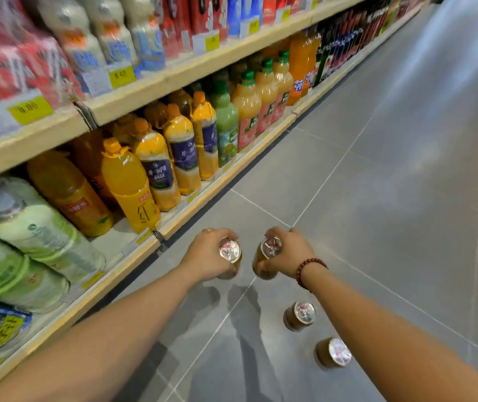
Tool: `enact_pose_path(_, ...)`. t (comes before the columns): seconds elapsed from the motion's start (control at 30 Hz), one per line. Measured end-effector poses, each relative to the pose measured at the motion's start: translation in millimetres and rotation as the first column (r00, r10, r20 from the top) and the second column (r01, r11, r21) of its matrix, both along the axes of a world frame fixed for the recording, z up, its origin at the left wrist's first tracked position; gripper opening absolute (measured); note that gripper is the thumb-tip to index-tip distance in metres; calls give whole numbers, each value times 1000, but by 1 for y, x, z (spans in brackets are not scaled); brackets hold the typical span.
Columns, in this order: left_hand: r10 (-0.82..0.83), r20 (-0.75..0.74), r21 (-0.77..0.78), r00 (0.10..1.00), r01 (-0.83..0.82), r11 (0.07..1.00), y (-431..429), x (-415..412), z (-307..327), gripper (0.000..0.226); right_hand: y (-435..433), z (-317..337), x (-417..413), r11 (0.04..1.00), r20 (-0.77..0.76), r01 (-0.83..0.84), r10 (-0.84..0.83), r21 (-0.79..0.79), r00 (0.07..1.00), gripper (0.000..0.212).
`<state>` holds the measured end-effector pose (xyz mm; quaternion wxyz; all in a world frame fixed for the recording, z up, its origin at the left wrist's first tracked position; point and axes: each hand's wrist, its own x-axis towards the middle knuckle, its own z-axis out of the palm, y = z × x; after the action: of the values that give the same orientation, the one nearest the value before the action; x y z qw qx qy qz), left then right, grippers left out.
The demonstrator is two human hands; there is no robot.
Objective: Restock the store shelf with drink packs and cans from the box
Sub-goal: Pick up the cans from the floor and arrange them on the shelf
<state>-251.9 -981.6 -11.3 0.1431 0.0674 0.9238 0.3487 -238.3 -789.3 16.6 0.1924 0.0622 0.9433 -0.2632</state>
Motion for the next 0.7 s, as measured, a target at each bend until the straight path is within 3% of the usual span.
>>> enact_pose_path(0.27, 45, -64, 40, 997, -42, 998, -48, 9, 265, 59, -35, 254, -2, 964, -59, -264, 262, -30, 963, 63)
enact_pose_path(0.43, 56, -116, -10, 992, -58, 998, -101, 28, 451, 53, -76, 444, -1, 880, -158, -474, 471, 21, 868, 65)
enact_pose_path(0.7, 102, -185, -144, 977, -130, 981, -186, 83, 701, 52, -154, 680, 5, 768, -326, -639, 596, -33, 733, 67)
